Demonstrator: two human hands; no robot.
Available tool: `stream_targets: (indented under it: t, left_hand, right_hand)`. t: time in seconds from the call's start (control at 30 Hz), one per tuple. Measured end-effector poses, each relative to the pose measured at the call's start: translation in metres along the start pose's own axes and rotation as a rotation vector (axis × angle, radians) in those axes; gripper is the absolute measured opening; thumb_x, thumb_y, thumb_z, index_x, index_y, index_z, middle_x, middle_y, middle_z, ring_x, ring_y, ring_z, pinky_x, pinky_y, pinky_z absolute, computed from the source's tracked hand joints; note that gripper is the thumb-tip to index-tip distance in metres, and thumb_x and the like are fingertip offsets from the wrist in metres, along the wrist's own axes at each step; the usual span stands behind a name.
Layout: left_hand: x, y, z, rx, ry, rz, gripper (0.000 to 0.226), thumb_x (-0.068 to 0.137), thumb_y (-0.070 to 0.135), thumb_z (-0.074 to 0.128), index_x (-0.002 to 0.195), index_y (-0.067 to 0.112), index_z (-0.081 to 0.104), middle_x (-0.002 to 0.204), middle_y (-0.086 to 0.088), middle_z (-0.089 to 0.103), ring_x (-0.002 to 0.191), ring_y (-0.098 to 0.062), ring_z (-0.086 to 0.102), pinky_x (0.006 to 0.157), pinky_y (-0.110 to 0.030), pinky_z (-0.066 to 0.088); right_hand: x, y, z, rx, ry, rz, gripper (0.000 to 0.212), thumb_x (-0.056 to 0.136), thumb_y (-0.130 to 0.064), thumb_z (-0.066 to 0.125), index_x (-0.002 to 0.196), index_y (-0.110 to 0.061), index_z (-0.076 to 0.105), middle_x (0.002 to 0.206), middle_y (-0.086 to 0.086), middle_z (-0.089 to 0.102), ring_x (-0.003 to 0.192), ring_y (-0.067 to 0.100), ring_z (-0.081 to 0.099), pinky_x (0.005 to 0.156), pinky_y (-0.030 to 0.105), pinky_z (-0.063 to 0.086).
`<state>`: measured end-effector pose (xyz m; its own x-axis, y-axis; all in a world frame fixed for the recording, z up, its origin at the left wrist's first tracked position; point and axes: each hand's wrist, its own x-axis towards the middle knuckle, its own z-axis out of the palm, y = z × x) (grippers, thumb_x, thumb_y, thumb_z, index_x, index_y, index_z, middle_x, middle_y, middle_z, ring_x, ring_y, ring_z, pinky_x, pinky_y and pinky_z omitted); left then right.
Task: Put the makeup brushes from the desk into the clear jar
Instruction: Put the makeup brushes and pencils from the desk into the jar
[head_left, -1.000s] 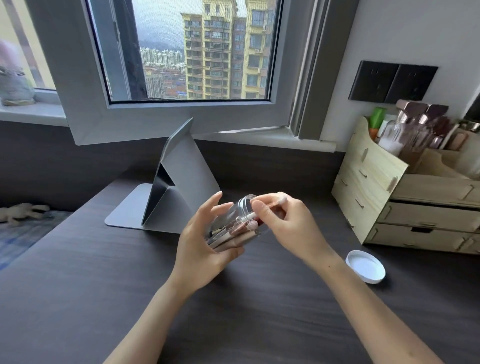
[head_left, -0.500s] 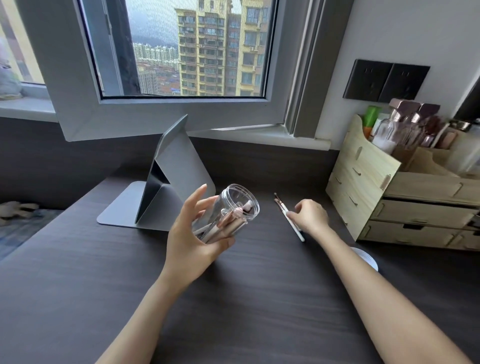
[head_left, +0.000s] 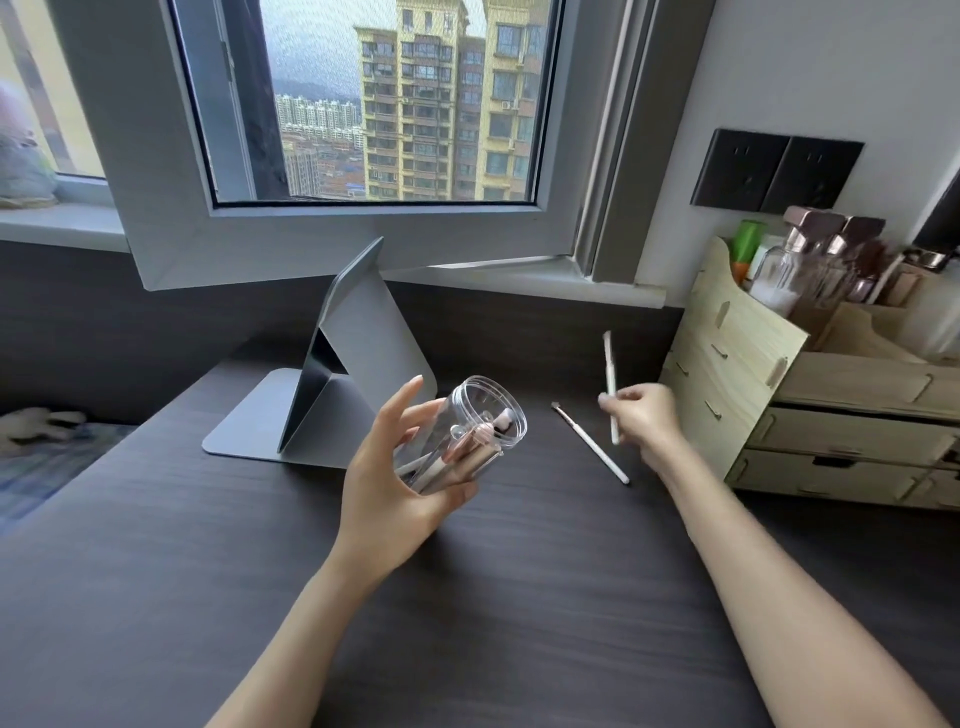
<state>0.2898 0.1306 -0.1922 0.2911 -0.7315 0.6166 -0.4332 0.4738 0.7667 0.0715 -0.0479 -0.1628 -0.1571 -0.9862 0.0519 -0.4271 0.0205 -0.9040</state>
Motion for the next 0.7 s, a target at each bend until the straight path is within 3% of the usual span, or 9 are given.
stream_targets:
  t: [0.07, 0.13, 0.2, 0.33, 0.4, 0.5, 0.6, 0.7]
  left_hand:
    - [0.0, 0.001, 0.0, 0.003, -0.004, 0.002, 0.096, 0.052, 0.023, 0.085, 0.127, 0.059, 0.037, 0.114, 0.034, 0.059, 0.114, -0.009, 0.059, 0.095, -0.022, 0.046]
    - [-0.001, 0.003, 0.001, 0.006, -0.012, 0.004, 0.095, 0.052, 0.023, 0.085, 0.127, 0.058, 0.037, 0.114, 0.033, 0.059, 0.114, -0.009, 0.059, 0.095, -0.022, 0.047]
    - [-0.001, 0.005, 0.001, 0.015, -0.019, 0.009, 0.095, 0.053, 0.022, 0.085, 0.127, 0.057, 0.036, 0.115, 0.031, 0.06, 0.114, -0.007, 0.059, 0.094, -0.02, 0.047]
    - [-0.003, 0.01, 0.002, 0.033, -0.052, 0.018, 0.096, 0.054, 0.021, 0.084, 0.128, 0.055, 0.035, 0.118, 0.025, 0.059, 0.113, -0.004, 0.059, 0.094, -0.027, 0.049]
    - [-0.004, 0.01, 0.002, 0.031, -0.069, 0.017, 0.096, 0.054, 0.02, 0.084, 0.129, 0.054, 0.035, 0.119, 0.023, 0.06, 0.113, -0.005, 0.059, 0.093, -0.028, 0.05]
    - [-0.004, 0.008, 0.002, 0.024, -0.077, 0.009, 0.097, 0.054, 0.019, 0.084, 0.129, 0.055, 0.035, 0.118, 0.023, 0.06, 0.113, -0.004, 0.059, 0.092, -0.021, 0.049]
    - [-0.003, 0.005, 0.001, 0.02, -0.072, 0.009, 0.1, 0.054, 0.014, 0.087, 0.129, 0.055, 0.035, 0.119, 0.021, 0.06, 0.114, -0.001, 0.058, 0.09, -0.012, 0.046]
    - [-0.003, 0.005, 0.001, 0.012, -0.066, 0.007, 0.099, 0.053, 0.017, 0.086, 0.13, 0.055, 0.035, 0.118, 0.021, 0.061, 0.113, 0.0, 0.058, 0.091, -0.012, 0.046]
  right_hand:
    - [-0.019, -0.019, -0.014, 0.341, -0.022, -0.088, 0.019, 0.085, -0.004, 0.065, 0.069, -0.009, 0.056, 0.059, 0.006, 0.053, 0.039, 0.009, 0.056, 0.04, 0.021, 0.05]
    - [-0.048, -0.04, -0.027, 0.593, -0.158, -0.185, 0.017, 0.085, 0.0, 0.063, 0.072, -0.009, 0.057, 0.06, 0.007, 0.06, 0.045, 0.006, 0.064, 0.045, 0.018, 0.055]
    - [-0.081, -0.058, -0.032, 0.662, -0.336, -0.309, 0.015, 0.081, 0.002, 0.066, 0.073, -0.011, 0.063, 0.061, 0.005, 0.069, 0.057, 0.013, 0.07, 0.053, 0.021, 0.057]
    - [-0.126, -0.076, -0.017, 0.332, -0.383, -0.577, 0.014, 0.074, -0.004, 0.075, 0.08, -0.016, 0.068, 0.075, 0.007, 0.073, 0.07, 0.014, 0.071, 0.061, 0.025, 0.058]
    - [-0.134, -0.075, -0.005, 0.13, -0.364, -0.648, 0.007, 0.078, -0.018, 0.073, 0.084, -0.016, 0.07, 0.076, 0.001, 0.073, 0.07, 0.009, 0.07, 0.064, 0.025, 0.058]
    - [-0.135, -0.07, 0.005, -0.058, -0.322, -0.677, 0.02, 0.085, -0.04, 0.062, 0.086, -0.022, 0.073, 0.078, -0.007, 0.073, 0.074, 0.006, 0.068, 0.07, 0.03, 0.056]
    - [-0.131, -0.067, 0.006, -0.07, -0.276, -0.651, 0.028, 0.084, -0.049, 0.059, 0.087, -0.024, 0.072, 0.076, -0.008, 0.073, 0.073, 0.005, 0.066, 0.069, 0.027, 0.054]
    - [-0.126, -0.067, 0.005, 0.113, -0.299, -0.561, 0.02, 0.082, -0.043, 0.063, 0.083, -0.024, 0.068, 0.062, -0.01, 0.062, 0.054, -0.001, 0.054, 0.054, 0.012, 0.044]
